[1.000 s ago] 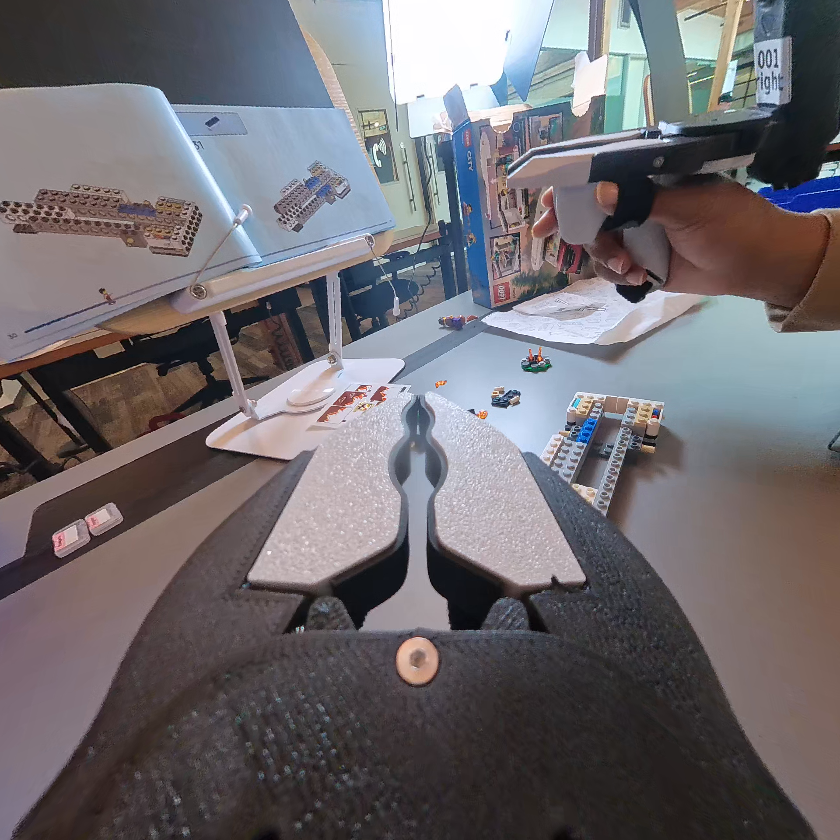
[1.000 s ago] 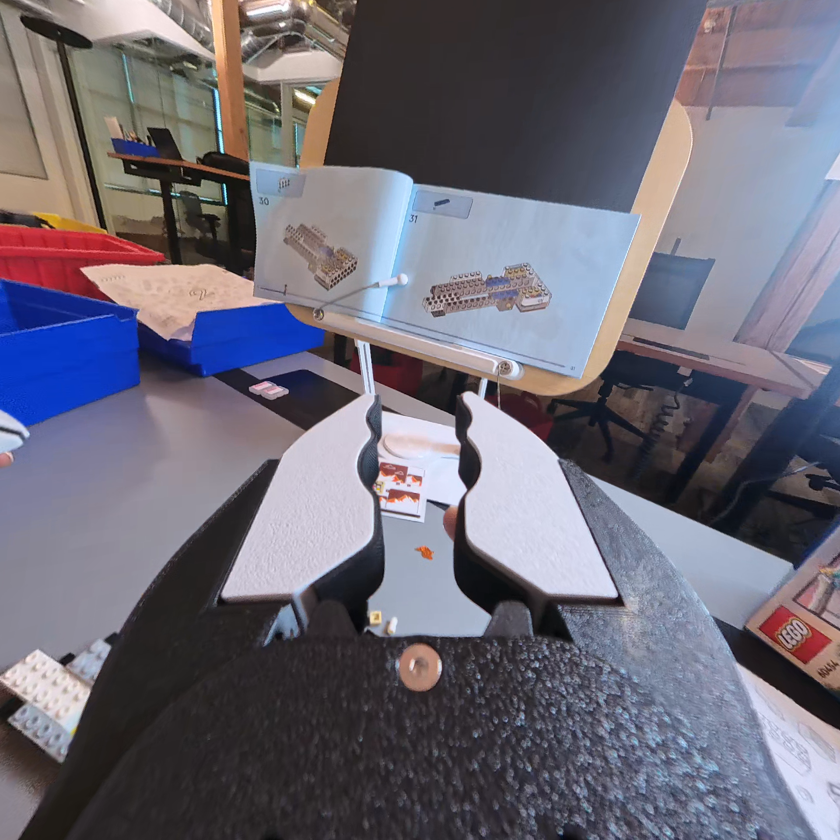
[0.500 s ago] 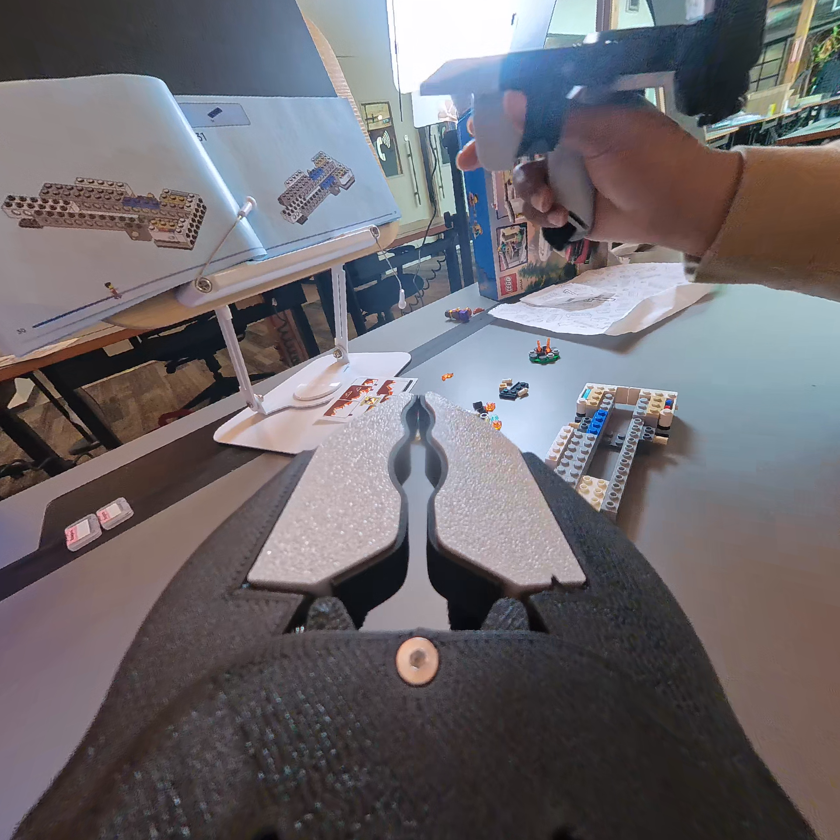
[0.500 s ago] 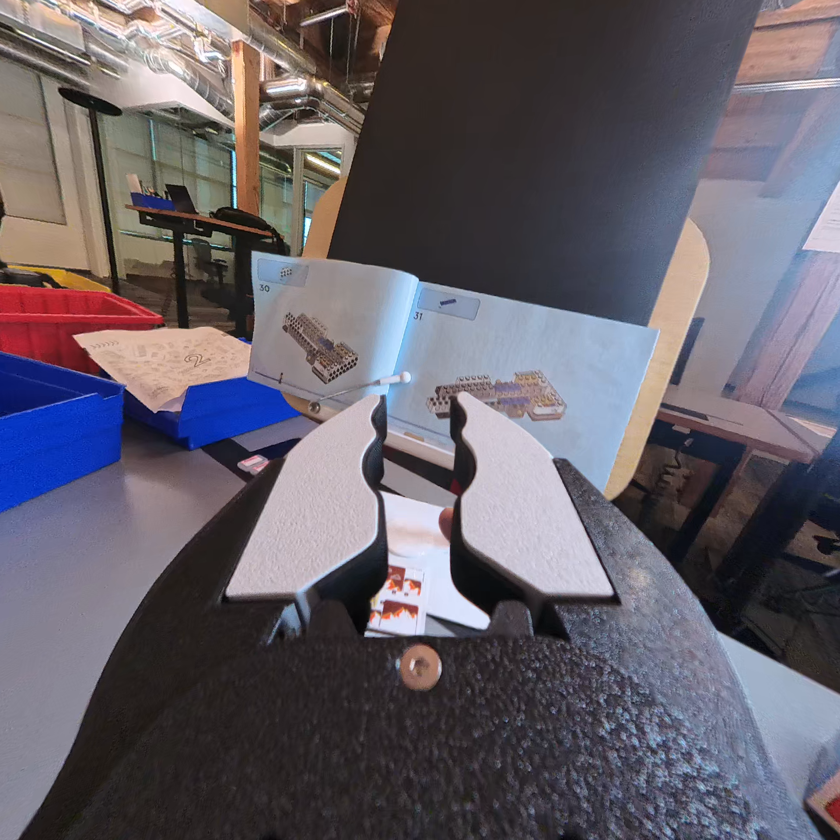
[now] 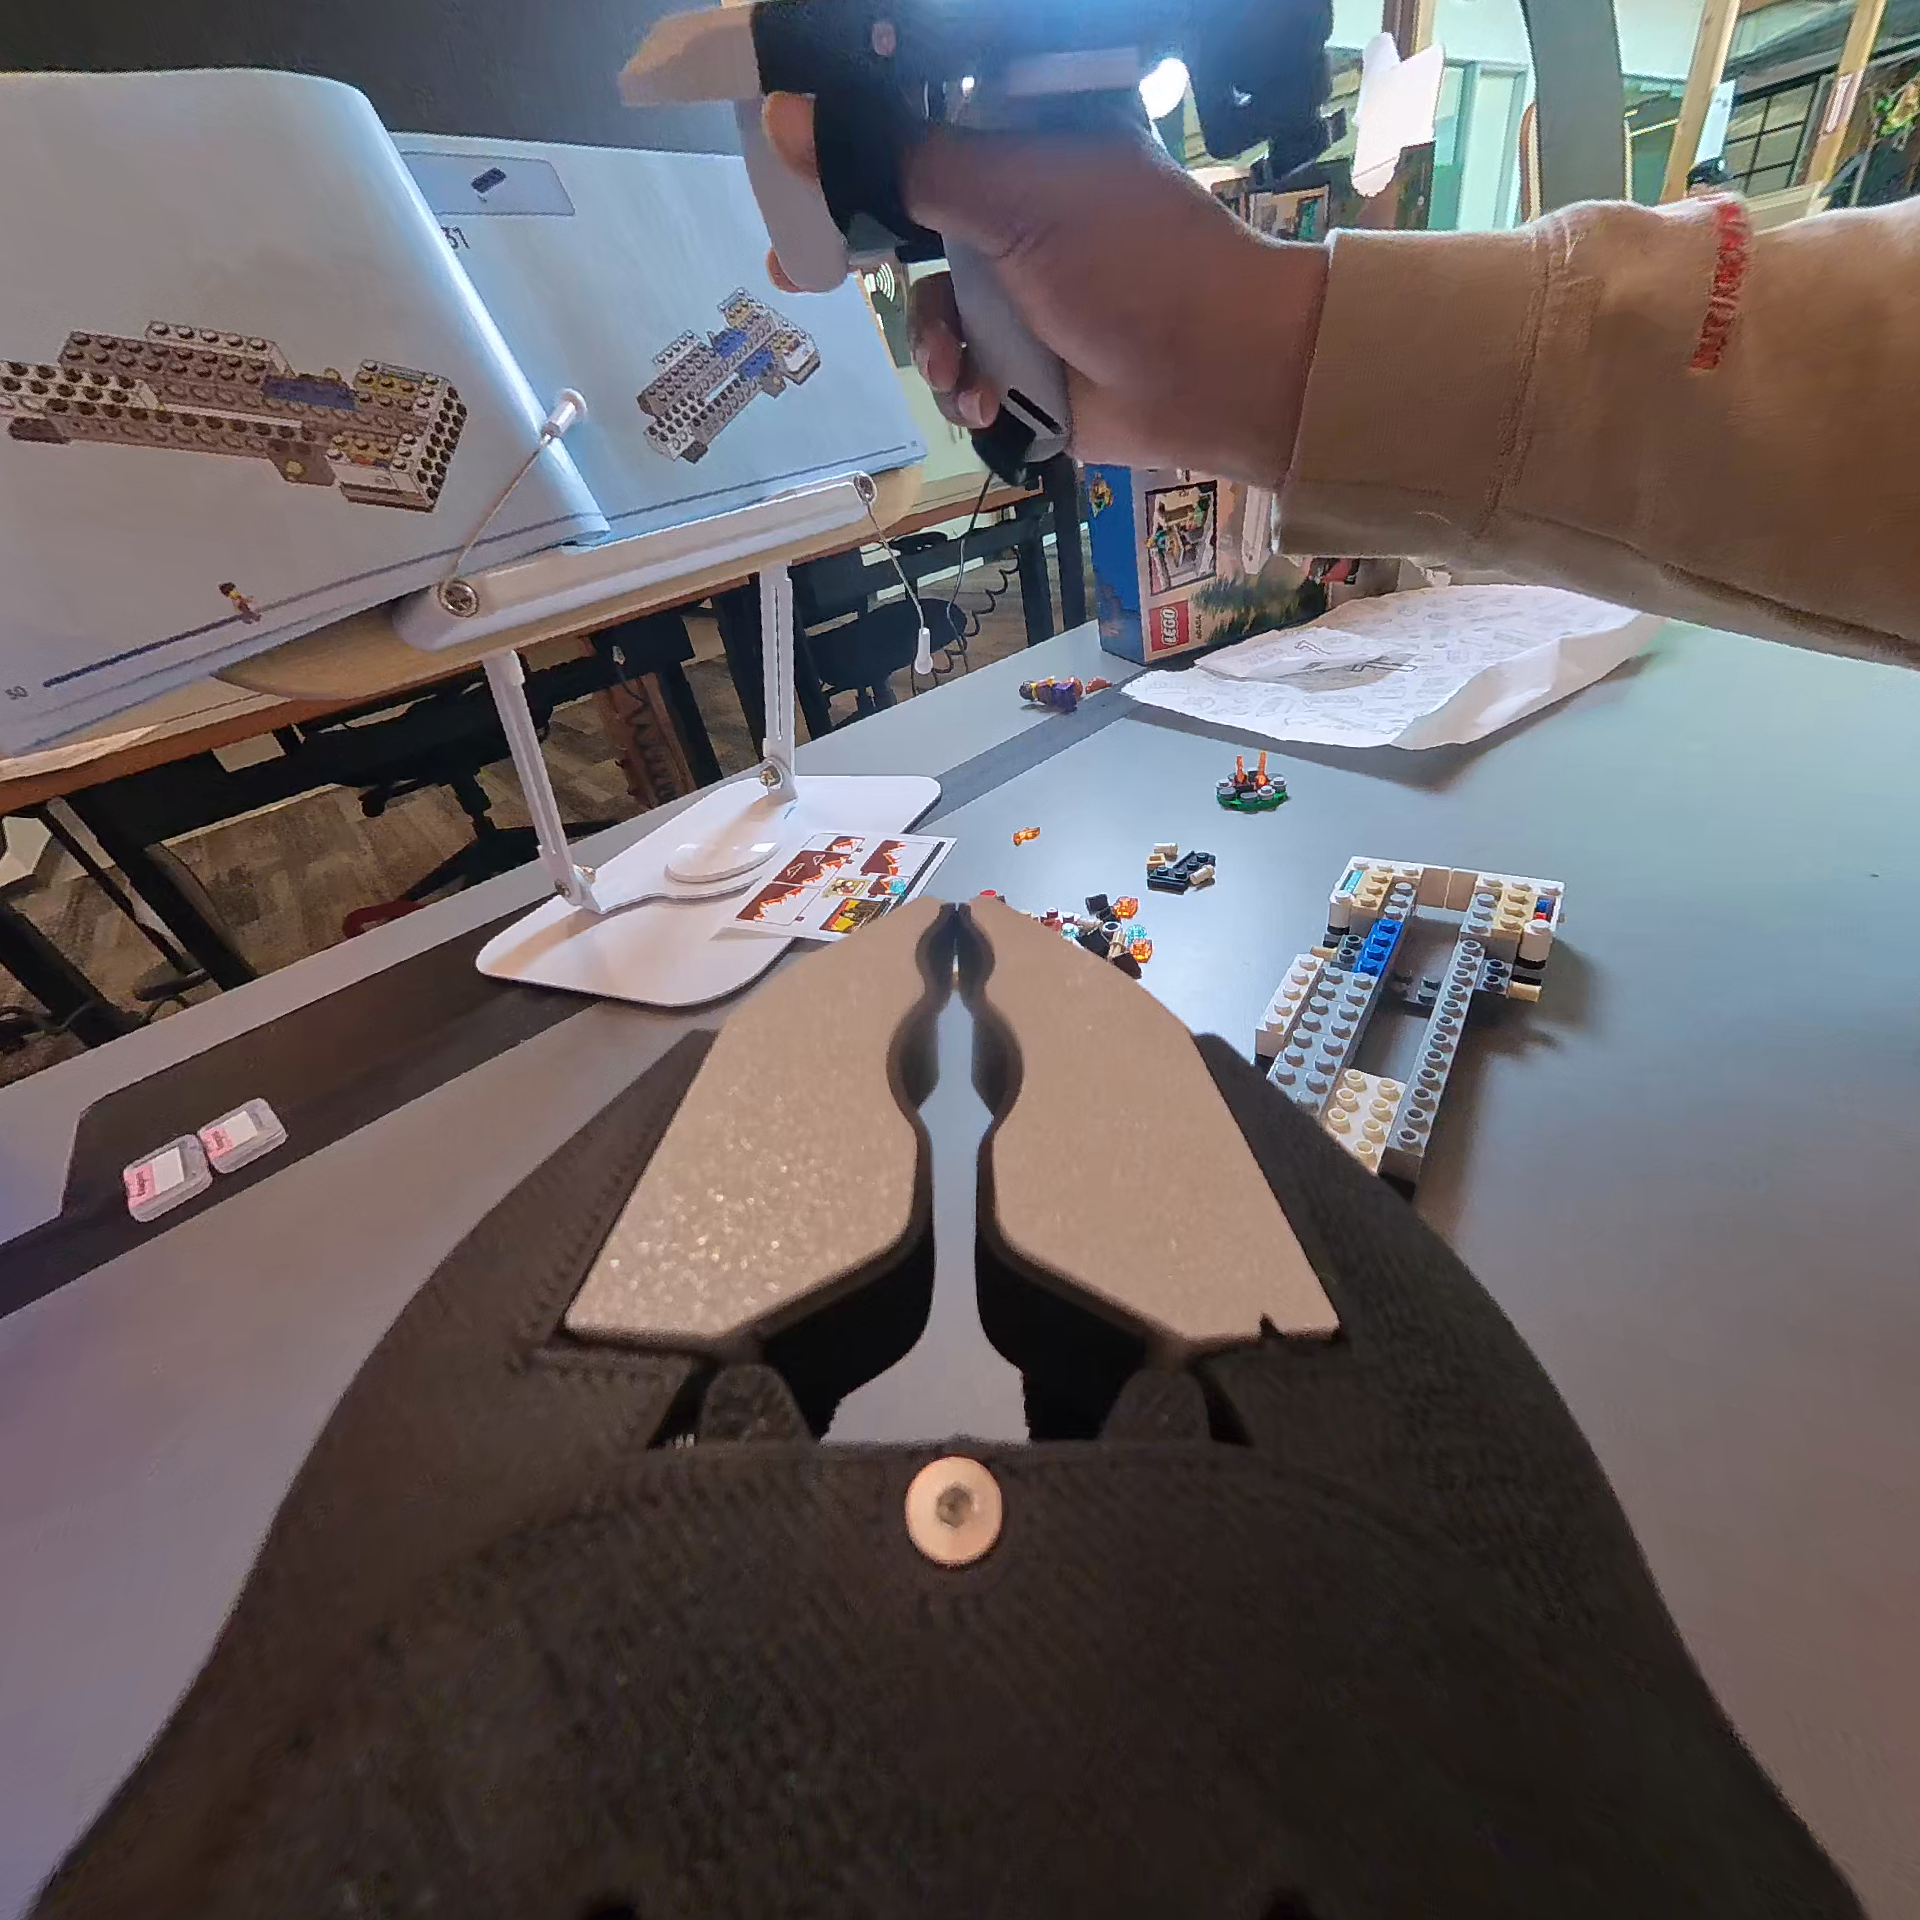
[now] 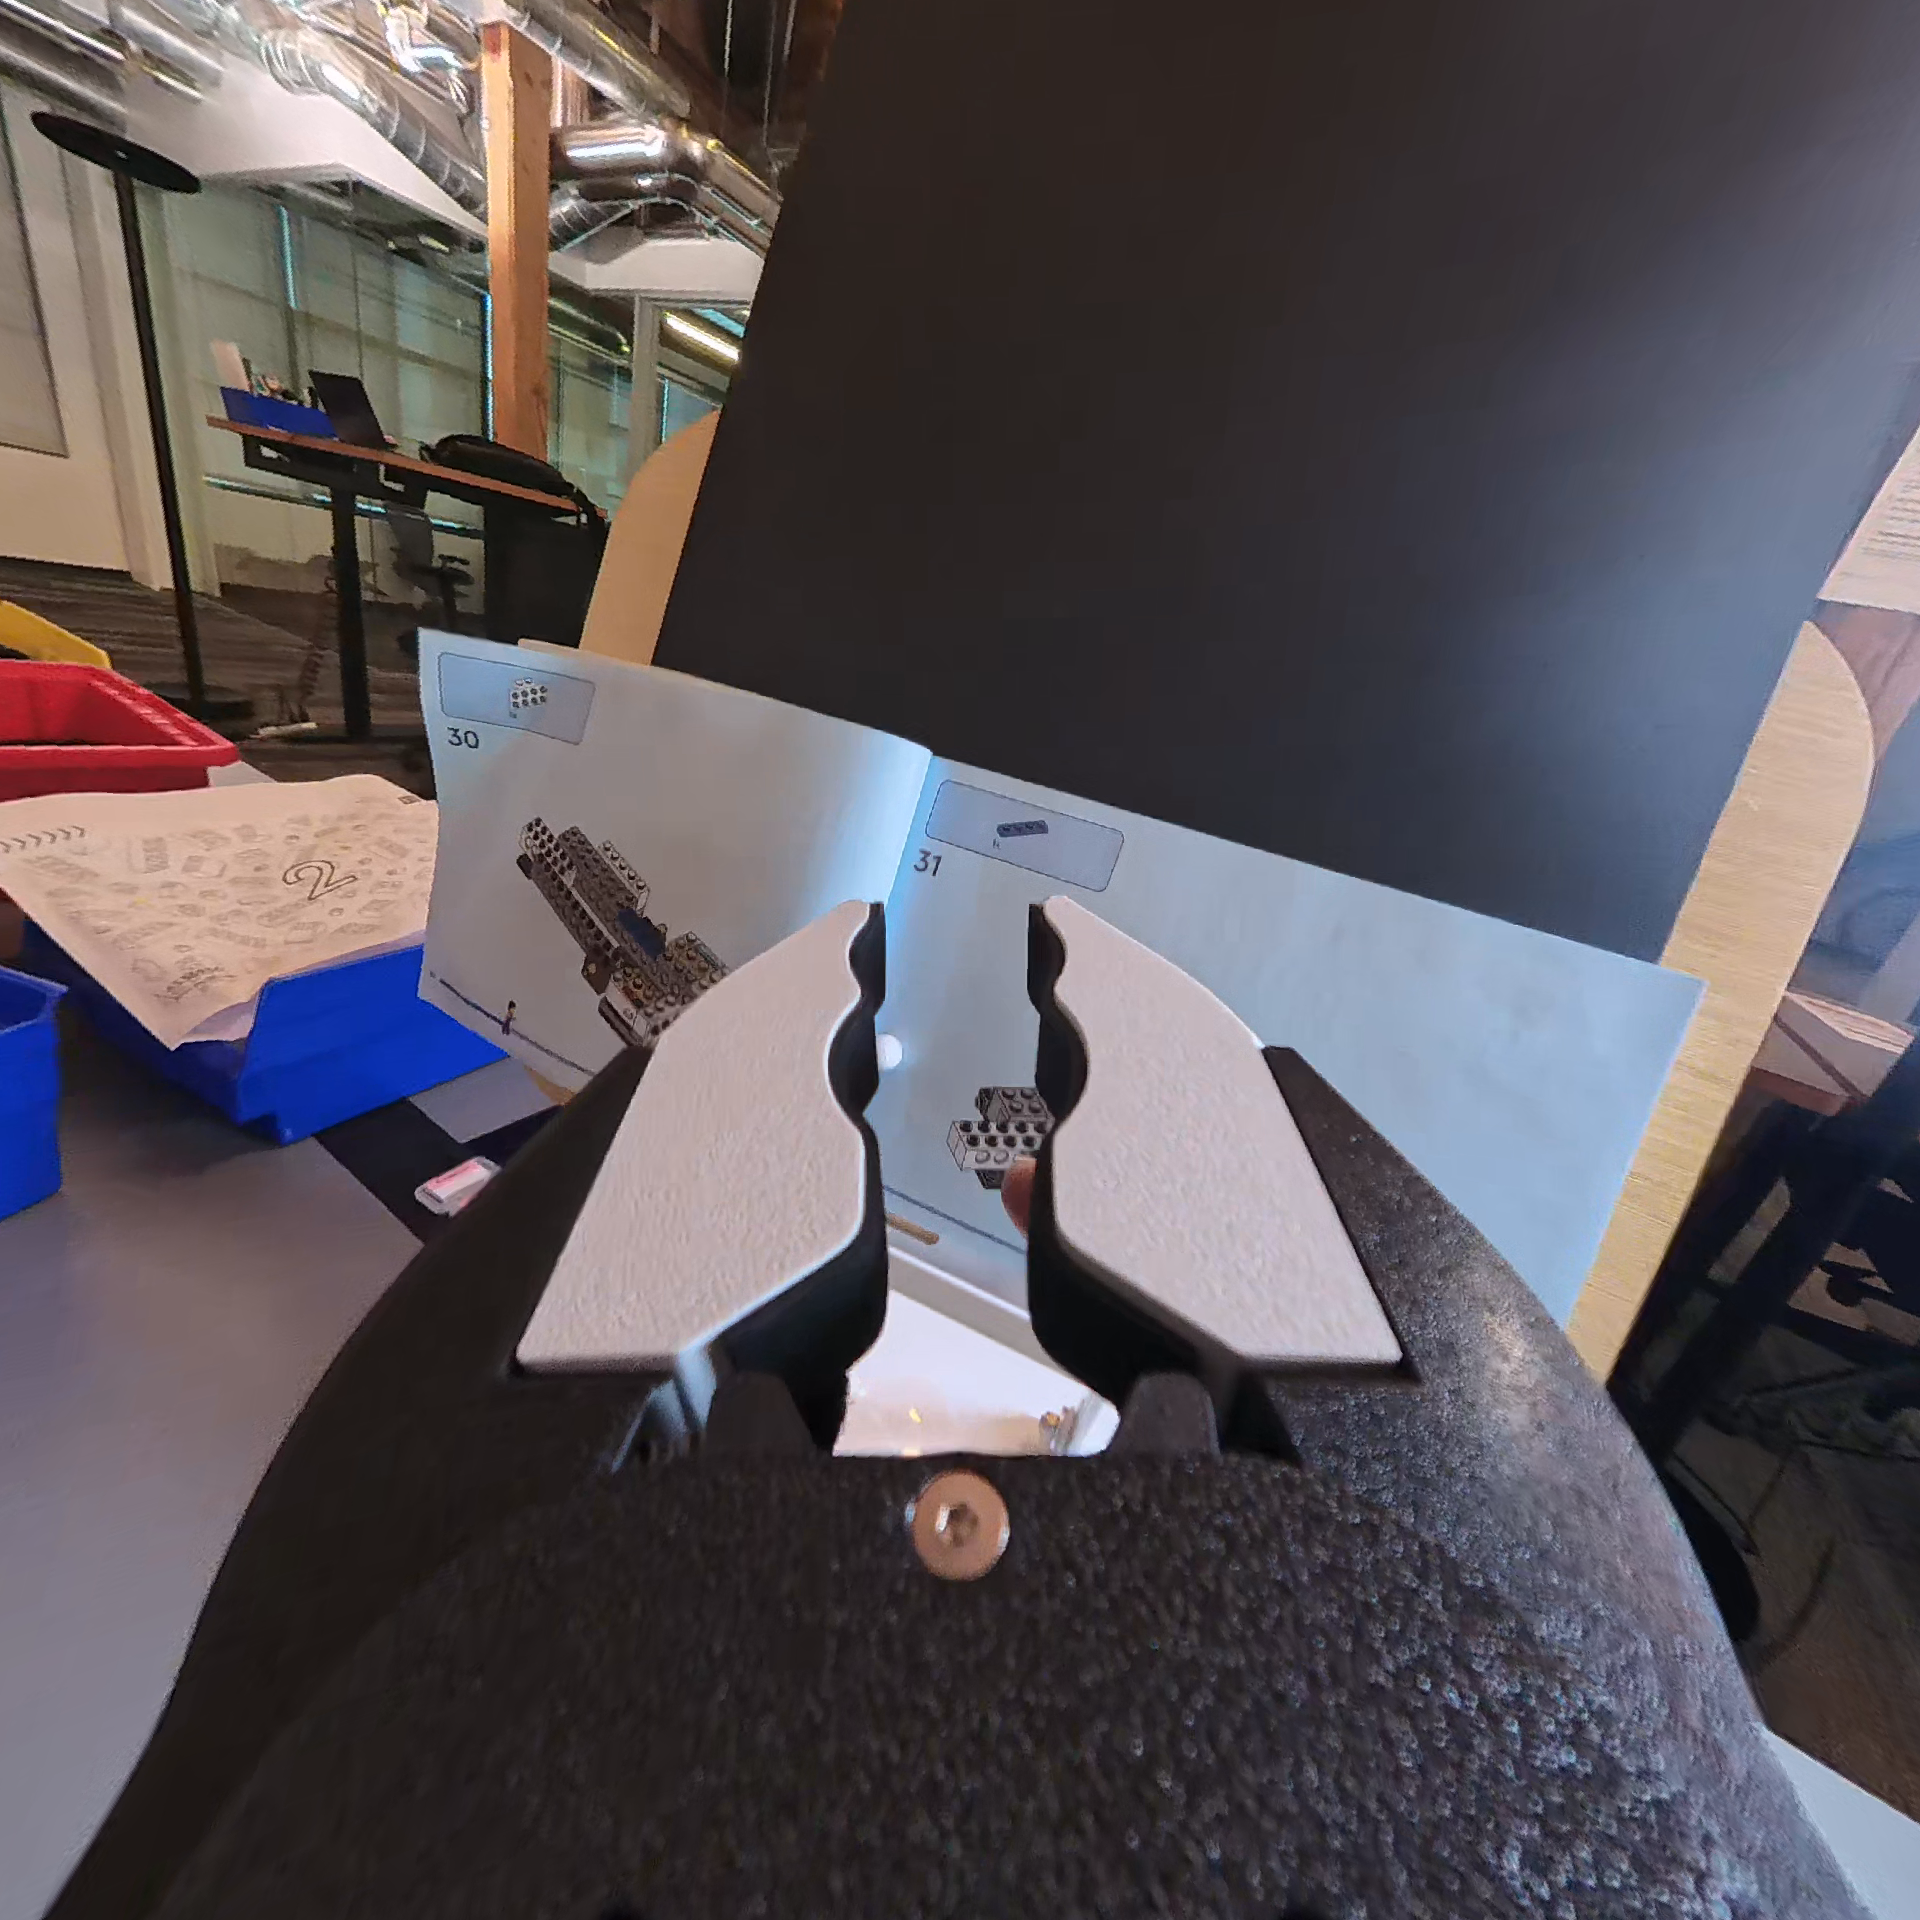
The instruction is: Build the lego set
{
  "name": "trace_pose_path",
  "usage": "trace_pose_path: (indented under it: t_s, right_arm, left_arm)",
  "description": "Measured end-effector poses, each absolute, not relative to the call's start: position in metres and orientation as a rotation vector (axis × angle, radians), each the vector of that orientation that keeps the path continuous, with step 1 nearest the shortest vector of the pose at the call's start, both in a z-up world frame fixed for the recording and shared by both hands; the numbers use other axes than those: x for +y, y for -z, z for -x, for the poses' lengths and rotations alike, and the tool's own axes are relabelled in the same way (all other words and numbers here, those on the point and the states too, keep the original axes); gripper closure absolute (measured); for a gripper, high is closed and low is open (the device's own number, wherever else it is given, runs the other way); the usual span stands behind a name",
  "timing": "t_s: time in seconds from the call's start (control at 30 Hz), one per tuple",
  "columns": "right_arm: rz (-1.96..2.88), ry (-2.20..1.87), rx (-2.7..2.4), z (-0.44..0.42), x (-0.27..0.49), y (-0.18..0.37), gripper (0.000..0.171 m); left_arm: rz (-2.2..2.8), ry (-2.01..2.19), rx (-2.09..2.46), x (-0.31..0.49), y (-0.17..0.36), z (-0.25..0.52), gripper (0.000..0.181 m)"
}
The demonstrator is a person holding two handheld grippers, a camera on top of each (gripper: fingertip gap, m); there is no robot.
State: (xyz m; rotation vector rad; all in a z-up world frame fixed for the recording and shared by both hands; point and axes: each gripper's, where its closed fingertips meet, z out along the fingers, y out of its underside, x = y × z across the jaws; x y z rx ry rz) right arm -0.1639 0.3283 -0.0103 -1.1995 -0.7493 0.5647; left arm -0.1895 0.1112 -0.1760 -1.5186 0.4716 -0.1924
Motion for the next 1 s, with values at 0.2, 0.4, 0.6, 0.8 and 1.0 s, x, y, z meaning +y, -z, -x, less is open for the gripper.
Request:
trace_pose_path:
  t_s: [0.2, 0.4, 0.6, 0.8, 1.0]
  right_arm:
    - [1.212, -0.546, -0.843, 0.136, 0.308, 0.03, 0.145]
    - [1.244, -0.584, -0.884, 0.075, 0.259, 0.055, 0.145]
    - [1.369, -0.613, -0.906, 0.001, 0.211, 0.102, 0.146]
    - [1.437, -0.55, -0.871, -0.064, 0.188, 0.132, 0.146]
    - [1.477, -0.51, -0.796, -0.101, 0.187, 0.133, 0.148]
  left_arm:
    - [1.523, 0.191, 0.481, 0.111, 0.177, 0.188, 0.181]
    - [1.535, 0.201, 0.491, 0.109, 0.177, 0.184, 0.181]
    - [1.538, 0.208, 0.501, 0.106, 0.172, 0.178, 0.181]
    - [1.478, 0.232, 0.461, 0.087, 0.114, 0.176, 0.177]
    - [1.558, 0.055, 0.289, 0.049, 0.034, 0.303, 0.162]
